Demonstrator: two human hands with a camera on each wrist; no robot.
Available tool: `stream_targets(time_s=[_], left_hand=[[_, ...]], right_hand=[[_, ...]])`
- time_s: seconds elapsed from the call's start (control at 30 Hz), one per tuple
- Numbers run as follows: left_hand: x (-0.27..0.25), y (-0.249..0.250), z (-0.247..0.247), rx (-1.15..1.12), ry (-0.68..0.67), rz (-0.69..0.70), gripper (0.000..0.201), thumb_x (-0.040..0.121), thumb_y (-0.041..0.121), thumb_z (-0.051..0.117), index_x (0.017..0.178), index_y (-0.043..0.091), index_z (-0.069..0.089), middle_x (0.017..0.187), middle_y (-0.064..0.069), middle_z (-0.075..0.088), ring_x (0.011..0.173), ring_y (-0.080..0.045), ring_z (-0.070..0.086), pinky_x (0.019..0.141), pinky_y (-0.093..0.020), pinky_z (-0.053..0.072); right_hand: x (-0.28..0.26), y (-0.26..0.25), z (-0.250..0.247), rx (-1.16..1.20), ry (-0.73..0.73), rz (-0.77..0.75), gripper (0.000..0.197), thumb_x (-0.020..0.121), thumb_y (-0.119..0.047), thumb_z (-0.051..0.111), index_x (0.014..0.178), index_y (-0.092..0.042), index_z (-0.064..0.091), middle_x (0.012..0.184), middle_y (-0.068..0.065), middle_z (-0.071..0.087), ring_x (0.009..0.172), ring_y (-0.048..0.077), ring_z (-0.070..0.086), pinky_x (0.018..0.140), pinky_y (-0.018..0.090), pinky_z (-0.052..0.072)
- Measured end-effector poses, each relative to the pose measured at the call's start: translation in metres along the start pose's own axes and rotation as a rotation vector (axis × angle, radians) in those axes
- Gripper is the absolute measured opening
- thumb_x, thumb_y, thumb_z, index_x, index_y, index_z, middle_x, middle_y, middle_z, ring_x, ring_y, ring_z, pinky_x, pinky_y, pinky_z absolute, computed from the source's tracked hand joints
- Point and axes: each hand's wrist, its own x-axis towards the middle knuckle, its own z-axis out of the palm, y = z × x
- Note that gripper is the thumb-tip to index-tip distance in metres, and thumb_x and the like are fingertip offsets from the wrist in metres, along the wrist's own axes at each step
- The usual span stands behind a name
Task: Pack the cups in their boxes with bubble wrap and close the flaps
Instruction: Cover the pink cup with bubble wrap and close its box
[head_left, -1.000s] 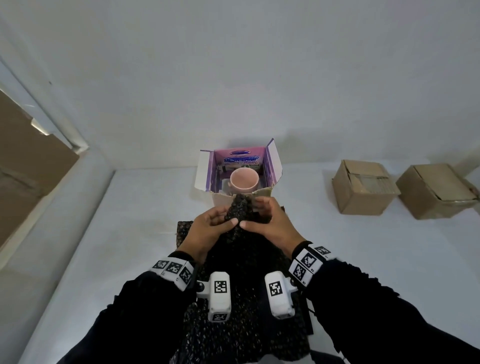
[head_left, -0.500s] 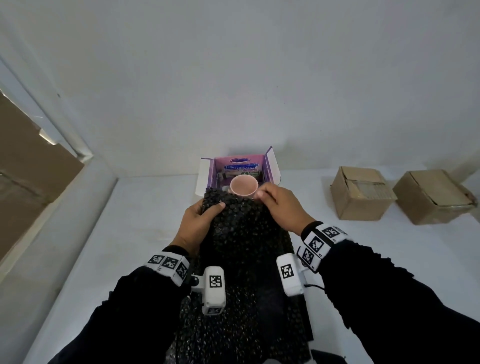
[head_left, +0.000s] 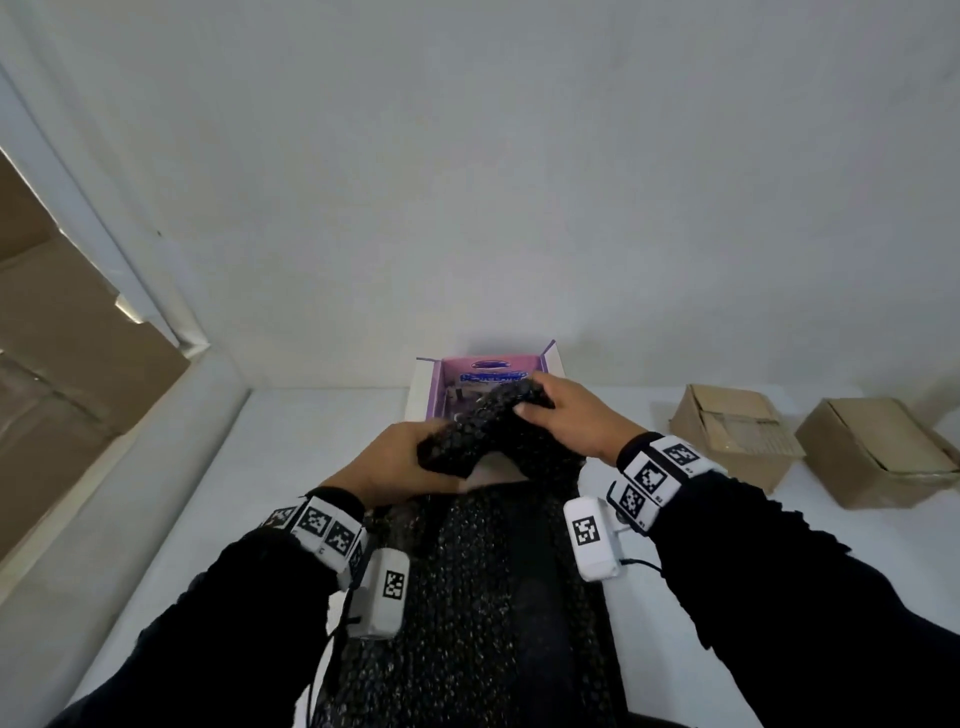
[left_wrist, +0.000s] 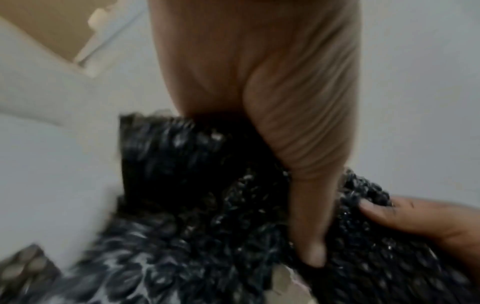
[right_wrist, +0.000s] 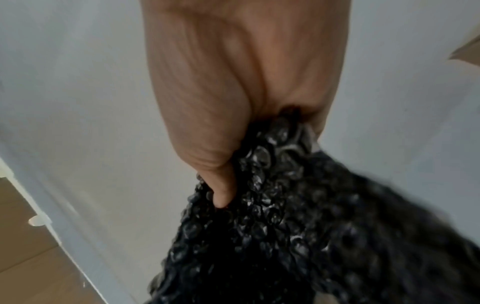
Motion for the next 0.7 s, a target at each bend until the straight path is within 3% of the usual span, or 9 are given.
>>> stream_targets(time_s=[0.07, 0.17, 0.27, 0.37, 0.43, 0.47, 0.53, 0.6, 0.7], left_hand=[[0.007, -0.004, -0.008, 0.262, -0.024, 0.024, 0.017, 0.080, 0.042, 0.071, 0.076, 0.031, 0.059, 0.079, 0.012, 0.059, 0.075, -0.004, 0.058, 0.070, -0.024, 0.040], [0.024, -0.007, -0.017, 0.200, 0.017, -0.043, 0.003, 0.094, 0.027, 0.060, 0.094, 0.025, 0.058, 0.085, 0.005, 0.062, 0.083, -0.015, 0.060, 0.069, -0.025, 0.039], [0.041, -0.002, -0.023, 0.083, 0.086, -0.050, 0.023, 0.097, 0.017, 0.054, 0.115, 0.015, 0.041, 0.089, -0.002, 0.062, 0.085, -0.024, 0.061, 0.063, -0.025, 0.041], [0.060, 0.002, -0.027, -0.137, 0.153, -0.025, 0.034, 0.093, 0.032, 0.063, 0.112, 0.016, 0.041, 0.091, 0.001, 0.063, 0.080, -0.013, 0.064, 0.065, -0.022, 0.047], [0.074, 0.003, -0.029, -0.385, 0.180, -0.043, 0.042, 0.089, 0.048, 0.058, 0.107, 0.012, 0.048, 0.096, -0.002, 0.062, 0.086, -0.010, 0.060, 0.076, -0.034, 0.049], [0.082, 0.001, -0.029, -0.442, 0.196, -0.055, 0.045, 0.089, 0.048, 0.051, 0.106, 0.006, 0.053, 0.097, -0.005, 0.059, 0.092, -0.014, 0.057, 0.085, -0.041, 0.046], [0.098, -0.005, -0.026, -0.210, 0.295, -0.019, 0.034, 0.093, 0.028, 0.044, 0.109, 0.003, 0.060, 0.098, -0.004, 0.055, 0.098, -0.018, 0.049, 0.090, -0.034, 0.040], [0.110, -0.014, -0.017, -0.023, 0.461, 0.030, 0.023, 0.089, 0.010, 0.056, 0.111, 0.016, 0.059, 0.100, -0.001, 0.054, 0.094, -0.015, 0.052, 0.080, -0.022, 0.040], [0.118, -0.028, 0.001, 0.151, 0.588, 0.060, 0.023, 0.079, 0.010, 0.069, 0.092, 0.022, 0.054, 0.096, 0.004, 0.052, 0.077, -0.014, 0.052, 0.063, -0.024, 0.038]], right_hand=[[0.008, 0.001, -0.008, -0.066, -0.006, -0.011, 0.033, 0.098, -0.018, 0.054, 0.130, -0.019, 0.048, 0.127, 0.005, 0.060, 0.115, 0.022, 0.056, 0.102, 0.038, 0.042], [0.019, -0.005, -0.015, -0.124, -0.022, -0.045, 0.033, 0.101, -0.013, 0.043, 0.133, -0.021, 0.035, 0.122, 0.010, 0.058, 0.105, 0.026, 0.058, 0.090, 0.035, 0.042], [0.035, -0.008, -0.020, -0.022, -0.090, 0.009, 0.032, 0.101, -0.024, 0.044, 0.132, -0.025, 0.035, 0.118, 0.010, 0.060, 0.106, 0.029, 0.058, 0.094, 0.041, 0.043], [0.049, -0.014, -0.031, 0.279, -0.166, 0.153, 0.037, 0.100, -0.042, 0.041, 0.123, -0.015, 0.051, 0.121, 0.008, 0.061, 0.109, 0.021, 0.058, 0.101, 0.039, 0.043], [0.064, -0.015, -0.040, 0.371, -0.057, 0.227, 0.036, 0.101, -0.035, 0.038, 0.112, -0.009, 0.061, 0.113, 0.013, 0.064, 0.100, 0.024, 0.059, 0.099, 0.038, 0.042], [0.076, -0.012, -0.044, 0.300, 0.017, 0.228, 0.036, 0.101, -0.028, 0.039, 0.116, -0.005, 0.062, 0.118, 0.018, 0.062, 0.105, 0.028, 0.058, 0.099, 0.035, 0.040], [0.099, -0.008, -0.046, -0.018, 0.114, 0.131, 0.033, 0.097, -0.013, 0.043, 0.123, -0.009, 0.061, 0.120, 0.018, 0.057, 0.117, 0.032, 0.051, 0.098, 0.028, 0.035], [0.119, -0.003, -0.041, -0.211, 0.214, -0.010, 0.035, 0.086, -0.009, 0.050, 0.115, -0.025, 0.061, 0.103, -0.001, 0.056, 0.108, 0.030, 0.053, 0.096, 0.037, 0.040], [0.133, 0.004, -0.021, -0.350, 0.428, -0.112, 0.032, 0.074, -0.004, 0.056, 0.096, -0.026, 0.053, 0.082, -0.018, 0.049, 0.091, 0.023, 0.045, 0.079, 0.042, 0.041]])
